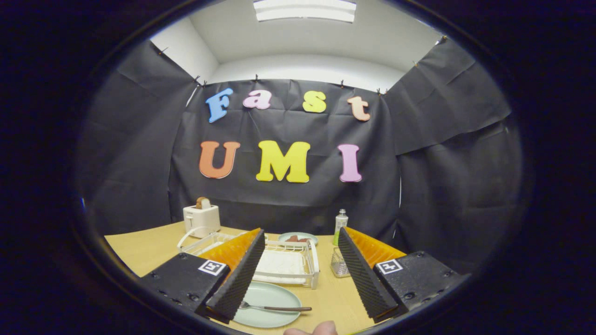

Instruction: Take the plate from the dish rack, then take the spoon from the basket and place it into the plate.

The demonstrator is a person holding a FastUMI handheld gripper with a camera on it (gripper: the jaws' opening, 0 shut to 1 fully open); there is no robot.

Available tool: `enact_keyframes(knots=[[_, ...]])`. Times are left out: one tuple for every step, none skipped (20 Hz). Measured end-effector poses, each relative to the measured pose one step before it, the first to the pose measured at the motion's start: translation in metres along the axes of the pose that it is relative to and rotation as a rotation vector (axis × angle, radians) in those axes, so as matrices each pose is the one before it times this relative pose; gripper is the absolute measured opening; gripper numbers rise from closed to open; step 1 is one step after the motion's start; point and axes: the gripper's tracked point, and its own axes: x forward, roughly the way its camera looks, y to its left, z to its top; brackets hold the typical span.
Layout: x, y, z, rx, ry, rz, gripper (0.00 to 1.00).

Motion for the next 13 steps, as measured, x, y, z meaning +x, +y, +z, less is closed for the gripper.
enact_keyframes(knots=[[-0.00063,0.00096,-0.00122,-0.00323,-0.00192,-0.00242,1.0],[0.00114,0.00029,-0.00295,-0.00222,0.00494,0.00157,1.0],[0.00089,-0.00044,-0.002,0.00262,0.00587,-0.00013,1.0],[0.00064,-0.00062,-0.00041,0.00513,0.00177,-0.00091,1.0],[0.00056,-0.00072,-0.00078,0.00707,0.00146,-0.00358,1.0],[0.00111,-0.00056,-0.00062,0.00791,-0.00049,-0.00123,1.0],[0.00007,-0.00105,-0.00093,0.00205,-0.00035,-0.00401,1.0],[0.00022,-0.00116,-0.00054,-0.00127,-0.00232,-0.00444,1.0],[0.00141,-0.00038,-0.00139,-0.00357,0.00237,-0.00486,1.0],[0.00035,0.00067,-0.00044,0.00279,0.00307,0.00251,1.0],[0.00026,0.00122,0.00013,0.00618,0.00236,0.00426,1.0],[0.00087,0.00143,-0.00061,0.00629,-0.0001,0.00374,1.0],[-0.00024,-0.00093,-0.00007,0.00126,-0.00195,-0.00052,1.0]])
